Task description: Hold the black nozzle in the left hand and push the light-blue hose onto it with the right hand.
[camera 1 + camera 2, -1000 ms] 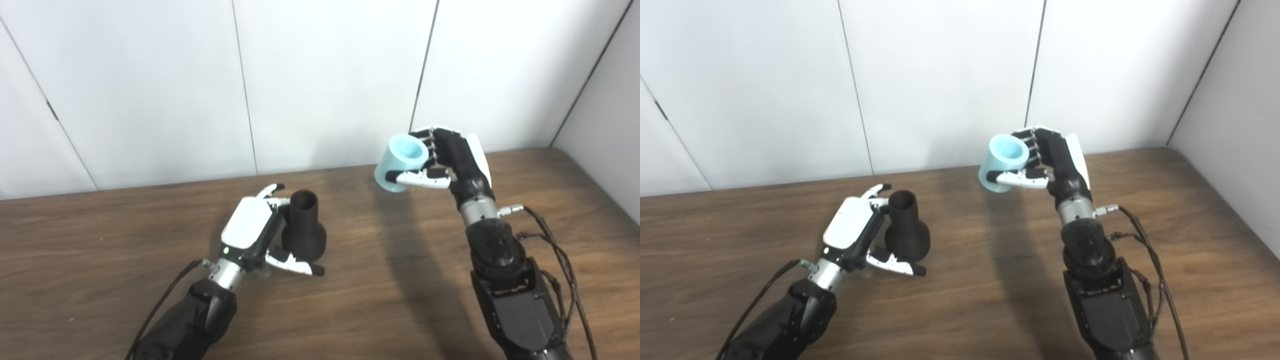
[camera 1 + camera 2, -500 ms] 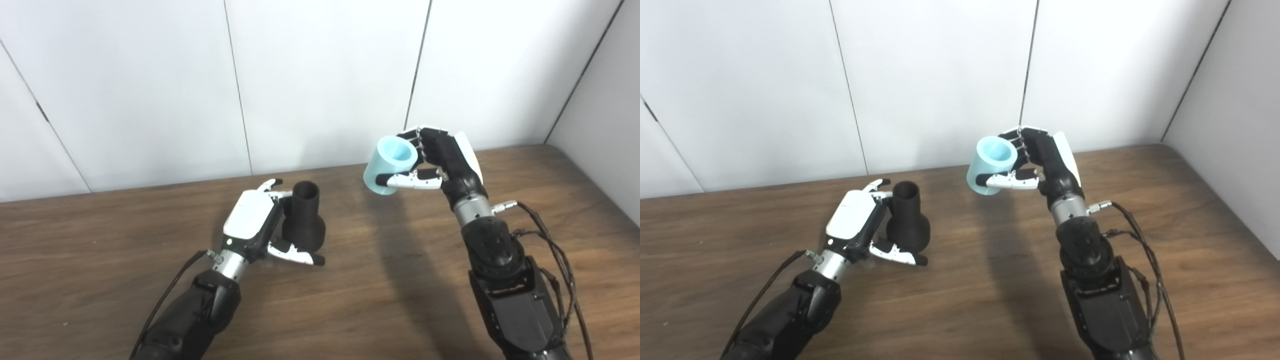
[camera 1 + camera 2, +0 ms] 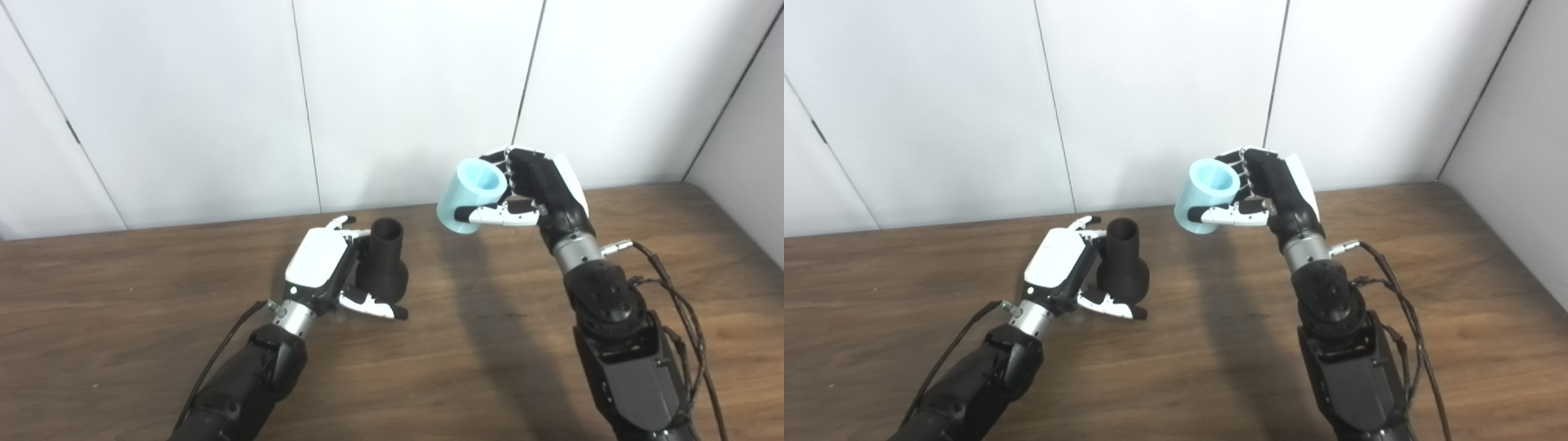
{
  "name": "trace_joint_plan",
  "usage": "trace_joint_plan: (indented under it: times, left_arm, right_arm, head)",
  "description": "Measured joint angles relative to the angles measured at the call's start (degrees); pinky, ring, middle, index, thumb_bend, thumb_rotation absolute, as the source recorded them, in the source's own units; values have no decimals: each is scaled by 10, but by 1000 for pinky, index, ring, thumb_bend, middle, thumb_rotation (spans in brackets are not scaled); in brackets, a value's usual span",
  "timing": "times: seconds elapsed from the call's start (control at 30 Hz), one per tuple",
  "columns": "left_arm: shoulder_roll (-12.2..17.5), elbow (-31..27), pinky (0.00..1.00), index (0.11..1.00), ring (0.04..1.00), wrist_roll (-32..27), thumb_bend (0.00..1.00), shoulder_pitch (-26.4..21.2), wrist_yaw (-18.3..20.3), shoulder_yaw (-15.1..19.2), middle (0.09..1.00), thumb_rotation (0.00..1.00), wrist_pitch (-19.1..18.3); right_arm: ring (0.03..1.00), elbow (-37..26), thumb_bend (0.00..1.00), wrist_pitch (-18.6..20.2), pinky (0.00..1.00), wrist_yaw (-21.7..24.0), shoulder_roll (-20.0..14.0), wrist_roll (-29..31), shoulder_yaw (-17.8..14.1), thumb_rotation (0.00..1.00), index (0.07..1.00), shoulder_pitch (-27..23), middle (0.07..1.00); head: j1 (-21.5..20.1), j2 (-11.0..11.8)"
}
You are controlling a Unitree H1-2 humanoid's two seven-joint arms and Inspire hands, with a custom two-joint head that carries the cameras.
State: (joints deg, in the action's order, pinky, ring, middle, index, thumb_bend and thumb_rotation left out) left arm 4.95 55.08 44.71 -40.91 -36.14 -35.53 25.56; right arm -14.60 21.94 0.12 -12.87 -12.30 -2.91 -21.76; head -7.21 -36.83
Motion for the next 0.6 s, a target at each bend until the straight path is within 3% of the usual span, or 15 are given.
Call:
trace_joint_plan:
  times: [0.6]
  left_arm:
    - [-4,5,877,504,511,12,501,-2,0,5,440,0,0]
  right_arm:
    - [412,0,518,5,322,0,24,1,10,0,514,-15,469]
  head:
    - [-1,3]
